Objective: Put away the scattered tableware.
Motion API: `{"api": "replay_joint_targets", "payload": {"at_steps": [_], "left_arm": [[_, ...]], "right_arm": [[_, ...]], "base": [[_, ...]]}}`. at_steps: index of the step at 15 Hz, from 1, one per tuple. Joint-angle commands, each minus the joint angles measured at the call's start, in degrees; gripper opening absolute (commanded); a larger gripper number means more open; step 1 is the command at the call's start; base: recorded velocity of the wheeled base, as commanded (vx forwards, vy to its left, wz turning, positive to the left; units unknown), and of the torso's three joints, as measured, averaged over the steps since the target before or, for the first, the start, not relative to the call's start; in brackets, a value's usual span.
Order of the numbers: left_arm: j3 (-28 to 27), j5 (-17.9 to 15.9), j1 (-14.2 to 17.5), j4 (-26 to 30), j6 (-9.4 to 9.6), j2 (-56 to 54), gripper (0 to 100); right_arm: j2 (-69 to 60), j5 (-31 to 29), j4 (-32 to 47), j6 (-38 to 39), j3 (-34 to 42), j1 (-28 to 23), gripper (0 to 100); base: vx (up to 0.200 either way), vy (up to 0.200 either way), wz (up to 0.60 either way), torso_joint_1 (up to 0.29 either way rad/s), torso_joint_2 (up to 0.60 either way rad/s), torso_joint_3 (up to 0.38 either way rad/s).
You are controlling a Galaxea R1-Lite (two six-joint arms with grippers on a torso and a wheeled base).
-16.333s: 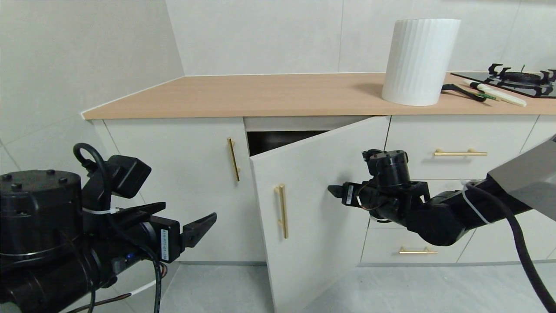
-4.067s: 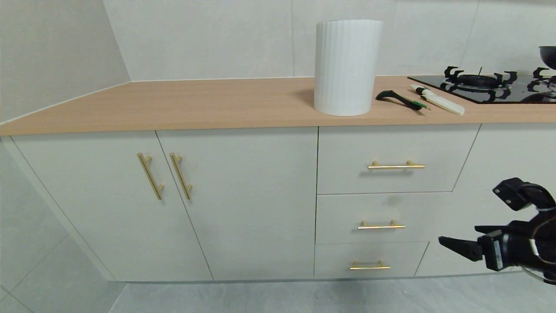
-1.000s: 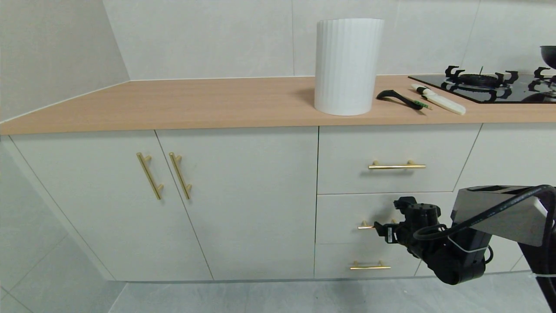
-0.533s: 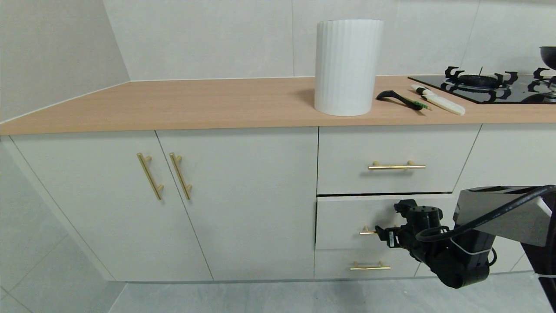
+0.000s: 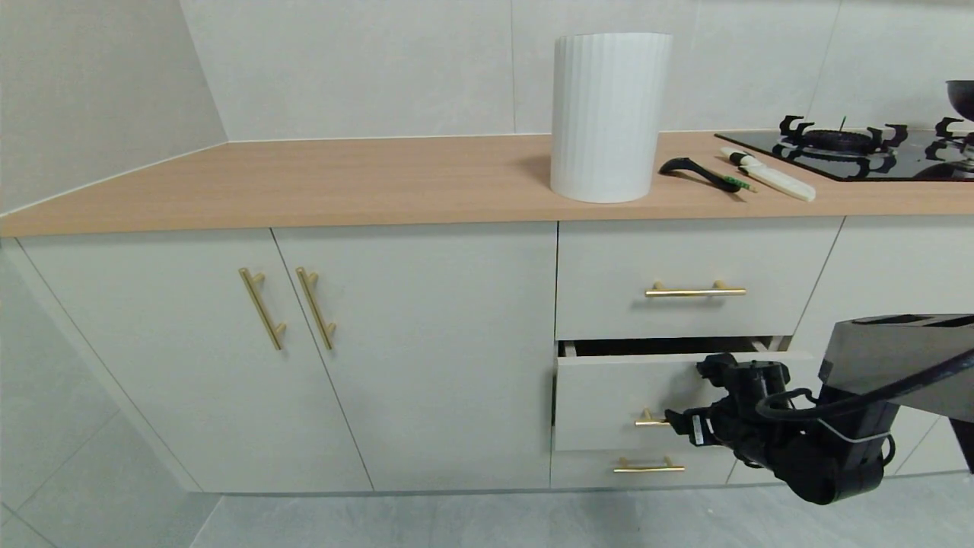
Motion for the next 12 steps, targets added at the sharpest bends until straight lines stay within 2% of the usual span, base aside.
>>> {"api": "replay_joint_targets", "payload": {"at_steps": [1,2,3,4,6,8,11,12], "left_arm": [[0.0,0.0,0.0,0.0,0.01,0.1,100],[0.0,0.0,0.0,0.0,0.01,0.1,100],[0.0,0.0,0.0,0.0,0.01,0.1,100],[0.0,0.0,0.0,0.0,0.01,0.1,100],[0.0,0.0,0.0,0.0,0.01,0.1,100],[0.0,0.0,0.0,0.0,0.01,0.1,100],[0.0,0.0,0.0,0.0,0.01,0.1,100],[0.0,0.0,0.0,0.0,0.01,0.1,100]], "right_arm": [[-15.0,4.5,14.1,-1.7,3.1,0.1,100],[-20.1,4.8,22.6,-1.8,2.5,0.1,100],[-21.2,4.9,24.2,-1.8,2.4,0.1,100],[-29.5,7.3,33.2,-1.8,1.4,0.5,100],[-35.6,10.2,34.7,-1.8,2.2,1.5,100],[-38.0,9.8,34.5,-1.8,2.8,3.2,100],[-37.2,8.0,33.0,-1.5,2.0,4.6,100],[-35.1,5.3,29.3,-1.3,2.0,4.6,100]], "base": [[0.000,0.000,0.00,0.000,0.00,0.000],[0.000,0.000,0.00,0.000,0.00,0.000],[0.000,0.000,0.00,0.000,0.00,0.000],[0.000,0.000,0.00,0.000,0.00,0.000],[0.000,0.000,0.00,0.000,0.00,0.000],[0.000,0.000,0.00,0.000,0.00,0.000],[0.000,0.000,0.00,0.000,0.00,0.000],[0.000,0.000,0.00,0.000,0.00,0.000]]}}
